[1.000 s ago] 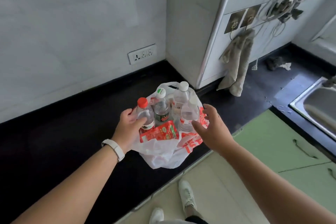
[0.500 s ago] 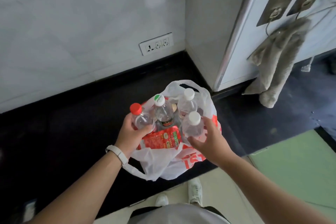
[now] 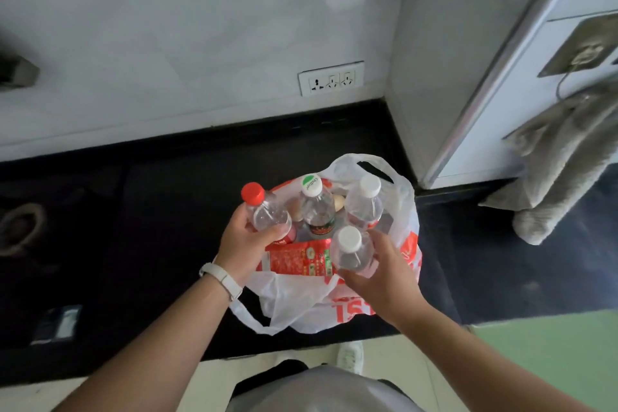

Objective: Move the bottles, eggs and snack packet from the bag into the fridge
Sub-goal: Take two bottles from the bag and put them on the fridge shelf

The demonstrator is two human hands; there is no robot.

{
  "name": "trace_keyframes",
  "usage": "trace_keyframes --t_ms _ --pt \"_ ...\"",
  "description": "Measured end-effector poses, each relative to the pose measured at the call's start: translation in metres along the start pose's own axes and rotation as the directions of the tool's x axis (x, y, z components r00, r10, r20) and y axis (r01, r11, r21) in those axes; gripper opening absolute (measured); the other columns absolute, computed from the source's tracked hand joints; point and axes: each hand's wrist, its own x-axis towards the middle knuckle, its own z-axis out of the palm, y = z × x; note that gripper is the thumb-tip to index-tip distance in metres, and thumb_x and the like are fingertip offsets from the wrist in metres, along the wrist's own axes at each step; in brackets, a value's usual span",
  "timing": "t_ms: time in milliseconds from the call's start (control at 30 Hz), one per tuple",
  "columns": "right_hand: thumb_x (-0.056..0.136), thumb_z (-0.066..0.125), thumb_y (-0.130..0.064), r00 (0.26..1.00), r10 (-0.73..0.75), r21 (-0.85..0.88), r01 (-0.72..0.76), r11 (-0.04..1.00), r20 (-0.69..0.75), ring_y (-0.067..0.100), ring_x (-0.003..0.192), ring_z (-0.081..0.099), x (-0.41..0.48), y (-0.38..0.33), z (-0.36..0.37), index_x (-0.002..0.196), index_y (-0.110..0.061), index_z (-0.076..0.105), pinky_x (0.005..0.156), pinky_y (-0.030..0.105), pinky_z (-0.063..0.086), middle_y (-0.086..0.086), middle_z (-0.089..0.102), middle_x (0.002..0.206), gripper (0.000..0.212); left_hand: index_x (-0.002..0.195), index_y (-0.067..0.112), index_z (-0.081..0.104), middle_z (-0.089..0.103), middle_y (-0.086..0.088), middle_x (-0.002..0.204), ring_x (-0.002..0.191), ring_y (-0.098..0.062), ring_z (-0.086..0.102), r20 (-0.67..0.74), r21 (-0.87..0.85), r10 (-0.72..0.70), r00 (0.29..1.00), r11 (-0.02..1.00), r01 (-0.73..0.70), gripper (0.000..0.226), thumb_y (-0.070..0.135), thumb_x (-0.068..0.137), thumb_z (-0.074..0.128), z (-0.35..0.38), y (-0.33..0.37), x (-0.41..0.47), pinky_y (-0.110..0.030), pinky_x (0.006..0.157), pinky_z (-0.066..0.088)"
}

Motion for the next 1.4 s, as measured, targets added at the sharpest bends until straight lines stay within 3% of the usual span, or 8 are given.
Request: trace_keyframes --t_ms 267,467,633,800,1067,1267,1400 --pt "0.074 0.083 -0.043 0.975 -0.217 0.094 0.212 0.973 0.045 0.008 0.119 0.053 0.001 -0.019 -0.004 0.138 -0.038 0.032 0.098 0.034 0.051 -0.010 0.053 0.136 0.082 0.115 0.019 0.062 0.070 -0.006 0.113 0.106 -0.022 0.069 -0.049 -0.082 0.110 0.993 0.990 -0.114 0.040 0.016 0.080 0.080 -0.019 0.021 -0.024 -0.050 0.093 0.056" --pt "0.073 0.076 -0.053 0.941 -0.332 0.183 0.315 0.931 0.072 0.006 0.114 0.056 0.004 -0.051 -0.001 0.128 -0.044 0.032 0.096 0.034 0.054 -0.014 0.053 0.126 0.071 0.112 0.023 0.064 0.069 -0.006 0.111 0.105 -0.023 0.068 -0.125 -0.038 0.197 0.972 0.978 -0.203 0.032 0.019 0.084 0.078 -0.037 0.030 -0.041 -0.053 0.093 0.055" --pt "0.076 0.078 -0.046 0.910 -0.409 0.209 0.387 0.898 0.072 0.003 0.117 0.054 0.001 -0.085 0.010 0.126 -0.048 0.031 0.099 0.027 0.048 -0.019 0.051 0.124 0.069 0.113 0.027 0.064 0.068 -0.003 0.113 0.108 -0.020 0.066 -0.171 -0.032 0.238 0.956 0.968 -0.247 0.035 0.022 0.081 0.077 -0.070 0.029 -0.059 -0.046 0.095 0.054" --pt "0.071 0.076 -0.051 0.893 -0.431 0.222 0.397 0.890 0.128 0.009 0.110 0.060 -0.003 -0.115 0.033 0.123 -0.043 0.040 0.093 0.040 0.055 -0.013 0.059 0.118 0.064 0.111 0.027 0.066 0.069 -0.002 0.112 0.108 -0.019 0.067 -0.292 -0.095 0.210 0.933 0.964 -0.247 0.036 0.022 0.077 0.077 -0.109 0.012 -0.088 -0.042 0.094 0.054" --pt "0.075 0.082 -0.036 0.858 -0.446 0.244 0.389 0.888 0.254 0.003 0.104 0.060 -0.051 -0.176 0.120 0.124 -0.040 0.040 0.084 0.023 0.049 -0.016 0.059 0.115 0.064 0.112 0.025 0.067 0.070 -0.001 0.110 0.107 -0.020 0.067 -0.445 -0.132 0.115 0.888 0.972 -0.192 0.040 0.025 0.073 0.078 -0.201 -0.047 -0.162 -0.046 0.096 0.054" --pt "0.073 0.080 -0.038 0.779 -0.482 0.199 0.440 0.876 0.400 0.007 0.105 0.061 -0.110 -0.225 0.196 0.122 -0.043 0.037 0.082 0.019 0.050 -0.013 0.057 0.121 0.066 0.102 0.022 0.065 0.067 0.003 0.093 0.092 -0.015 0.065 -0.583 -0.142 0.051 0.811 0.976 -0.164 0.024 0.015 0.082 0.078 -0.275 -0.102 -0.234 -0.029 0.077 0.050" --pt "0.075 0.080 -0.036 0.720 -0.501 0.182 0.476 0.860 0.481 0.008 0.105 0.060 -0.156 -0.253 0.255 0.121 -0.044 0.037 0.079 0.017 0.047 -0.014 0.056 0.121 0.064 0.100 0.025 0.063 0.066 0.004 0.093 0.092 -0.016 0.064 -0.676 -0.193 -0.034 0.736 0.972 -0.133 0.026 0.018 0.081 0.079 -0.324 -0.145 -0.287 -0.028 0.076 0.048"
